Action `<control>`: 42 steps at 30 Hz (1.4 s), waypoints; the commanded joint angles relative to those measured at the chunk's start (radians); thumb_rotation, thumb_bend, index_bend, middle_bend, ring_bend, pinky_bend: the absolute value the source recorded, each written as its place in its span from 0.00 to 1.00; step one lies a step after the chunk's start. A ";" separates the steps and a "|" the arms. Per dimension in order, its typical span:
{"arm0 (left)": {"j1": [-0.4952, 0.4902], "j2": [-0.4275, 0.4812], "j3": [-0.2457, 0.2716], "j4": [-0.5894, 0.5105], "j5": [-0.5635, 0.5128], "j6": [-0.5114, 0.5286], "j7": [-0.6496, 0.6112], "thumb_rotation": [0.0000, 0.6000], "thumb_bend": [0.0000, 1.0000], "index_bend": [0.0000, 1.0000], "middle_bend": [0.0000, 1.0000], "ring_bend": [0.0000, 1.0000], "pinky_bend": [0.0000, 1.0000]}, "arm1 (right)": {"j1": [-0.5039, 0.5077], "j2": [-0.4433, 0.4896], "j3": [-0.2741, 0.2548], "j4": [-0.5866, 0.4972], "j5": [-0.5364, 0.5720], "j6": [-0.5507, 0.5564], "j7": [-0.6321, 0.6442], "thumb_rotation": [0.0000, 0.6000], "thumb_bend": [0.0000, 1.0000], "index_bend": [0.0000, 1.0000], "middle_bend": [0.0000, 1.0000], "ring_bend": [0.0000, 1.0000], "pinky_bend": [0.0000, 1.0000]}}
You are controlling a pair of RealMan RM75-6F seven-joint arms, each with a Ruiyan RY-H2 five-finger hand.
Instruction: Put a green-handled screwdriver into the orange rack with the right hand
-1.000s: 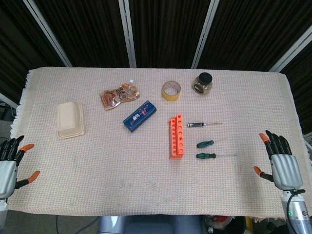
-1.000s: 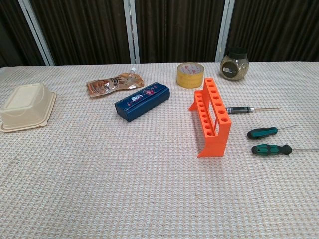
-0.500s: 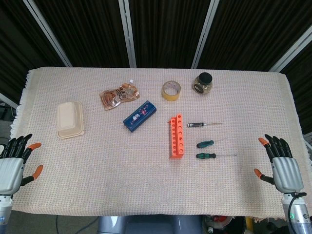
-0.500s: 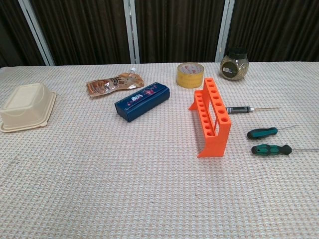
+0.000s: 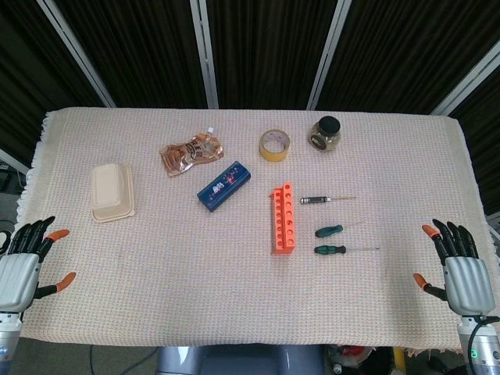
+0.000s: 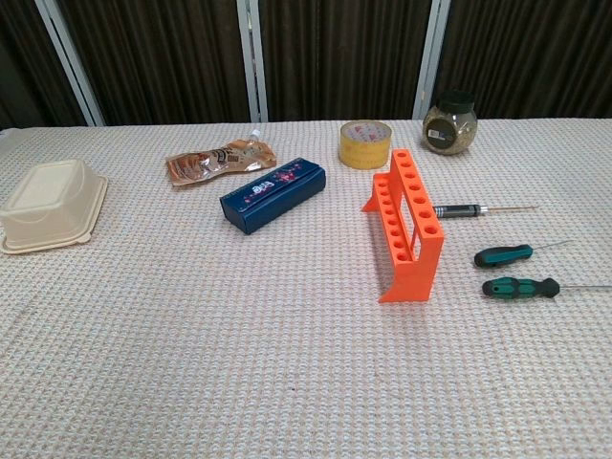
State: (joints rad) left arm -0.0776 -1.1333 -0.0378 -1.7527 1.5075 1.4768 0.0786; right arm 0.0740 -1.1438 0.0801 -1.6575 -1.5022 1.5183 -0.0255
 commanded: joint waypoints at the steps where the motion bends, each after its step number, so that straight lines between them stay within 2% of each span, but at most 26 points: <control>1: -0.004 -0.005 -0.003 0.006 0.000 0.002 0.029 1.00 0.23 0.22 0.03 0.01 0.00 | 0.000 -0.003 0.002 0.005 -0.006 0.008 0.006 1.00 0.12 0.16 0.09 0.00 0.01; 10: -0.008 0.011 -0.004 -0.022 0.016 0.013 0.046 1.00 0.24 0.23 0.03 0.01 0.00 | 0.010 -0.003 0.009 0.016 -0.012 -0.001 0.020 1.00 0.12 0.22 0.10 0.00 0.01; 18: -0.024 0.031 -0.011 -0.029 0.024 0.002 0.045 1.00 0.24 0.23 0.03 0.01 0.00 | 0.107 0.002 0.016 -0.015 -0.024 -0.150 0.013 1.00 0.18 0.32 0.09 0.00 0.01; 26: -0.042 0.062 -0.025 -0.047 0.006 -0.019 0.064 1.00 0.24 0.23 0.03 0.01 0.00 | 0.192 -0.068 0.030 -0.010 0.010 -0.259 -0.289 1.00 0.21 0.34 0.09 0.00 0.01; 37: -0.080 0.083 -0.042 -0.083 0.003 -0.054 0.103 1.00 0.24 0.23 0.03 0.01 0.00 | 0.278 -0.159 0.038 -0.019 0.130 -0.381 -0.563 1.00 0.25 0.32 0.09 0.00 0.01; 42: -0.099 0.083 -0.048 -0.090 0.000 -0.071 0.116 1.00 0.24 0.23 0.02 0.01 0.00 | 0.312 -0.214 0.032 0.010 0.183 -0.415 -0.675 1.00 0.27 0.32 0.09 0.00 0.01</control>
State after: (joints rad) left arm -0.1758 -1.0498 -0.0852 -1.8416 1.5086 1.4071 0.1933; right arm 0.3658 -1.3302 0.1141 -1.6600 -1.3489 1.1253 -0.6667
